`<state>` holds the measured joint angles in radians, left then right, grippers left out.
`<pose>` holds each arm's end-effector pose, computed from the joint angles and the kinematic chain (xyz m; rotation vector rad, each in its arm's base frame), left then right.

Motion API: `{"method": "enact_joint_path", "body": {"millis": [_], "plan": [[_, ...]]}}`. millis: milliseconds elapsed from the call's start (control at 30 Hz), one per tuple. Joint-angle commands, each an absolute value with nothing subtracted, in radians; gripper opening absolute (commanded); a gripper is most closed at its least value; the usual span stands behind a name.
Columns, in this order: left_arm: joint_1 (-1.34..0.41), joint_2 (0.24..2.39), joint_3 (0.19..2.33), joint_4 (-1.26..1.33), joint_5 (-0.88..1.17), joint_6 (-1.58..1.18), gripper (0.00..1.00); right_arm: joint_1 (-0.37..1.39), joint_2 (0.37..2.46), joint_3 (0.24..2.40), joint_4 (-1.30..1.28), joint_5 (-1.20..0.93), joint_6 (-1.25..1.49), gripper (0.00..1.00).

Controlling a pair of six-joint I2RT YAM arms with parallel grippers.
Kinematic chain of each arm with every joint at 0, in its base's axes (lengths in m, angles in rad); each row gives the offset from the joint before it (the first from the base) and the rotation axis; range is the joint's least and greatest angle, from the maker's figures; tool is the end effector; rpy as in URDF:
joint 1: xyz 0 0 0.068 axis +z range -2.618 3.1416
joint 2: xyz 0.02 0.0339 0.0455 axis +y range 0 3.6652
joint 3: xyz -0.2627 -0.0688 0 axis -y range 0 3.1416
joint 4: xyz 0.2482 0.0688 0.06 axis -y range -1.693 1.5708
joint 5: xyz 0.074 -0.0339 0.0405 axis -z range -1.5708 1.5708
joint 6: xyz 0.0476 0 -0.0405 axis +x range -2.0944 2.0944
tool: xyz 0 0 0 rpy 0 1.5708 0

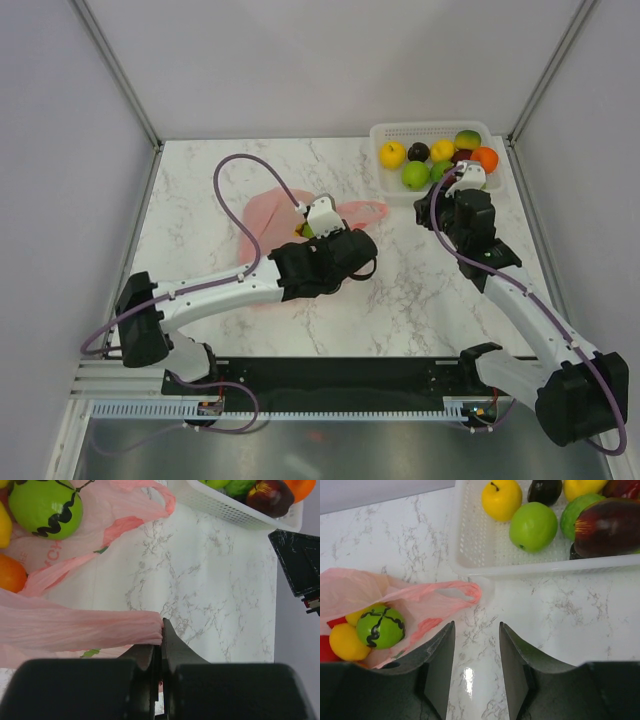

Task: Place the fake fruits into the plastic bag and tie a complex knot
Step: Adjust the plastic bag at the center of the board.

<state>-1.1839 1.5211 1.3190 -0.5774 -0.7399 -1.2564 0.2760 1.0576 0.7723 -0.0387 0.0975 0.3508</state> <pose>0.1579 -0.3026 0.3081 -0.4239 2.1260 -0.5543 0.2525 0.0667 0.2914 0.1381 1.9021 0.3340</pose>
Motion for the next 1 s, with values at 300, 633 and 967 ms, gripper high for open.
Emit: {"method": "enact_joint_path", "body": {"millis": [300, 633, 967], "plan": [[-1.167, 0.947, 0.976, -0.488, -0.575, -0.713, 0.02, 0.261, 1.086, 0.804, -0.052, -0.363, 0.192, 0.74], [-1.157, 0.79, 0.879, -0.545, -0.603, -0.733, 0.02, 0.261, 1.203, 0.81, -0.048, -0.368, 0.218, 0.86], [-1.151, 0.727, 0.874, -0.624, -0.652, -0.741, 0.02, 0.259, 1.331, 0.793, 0.089, -0.244, 0.325, 0.79]]}}
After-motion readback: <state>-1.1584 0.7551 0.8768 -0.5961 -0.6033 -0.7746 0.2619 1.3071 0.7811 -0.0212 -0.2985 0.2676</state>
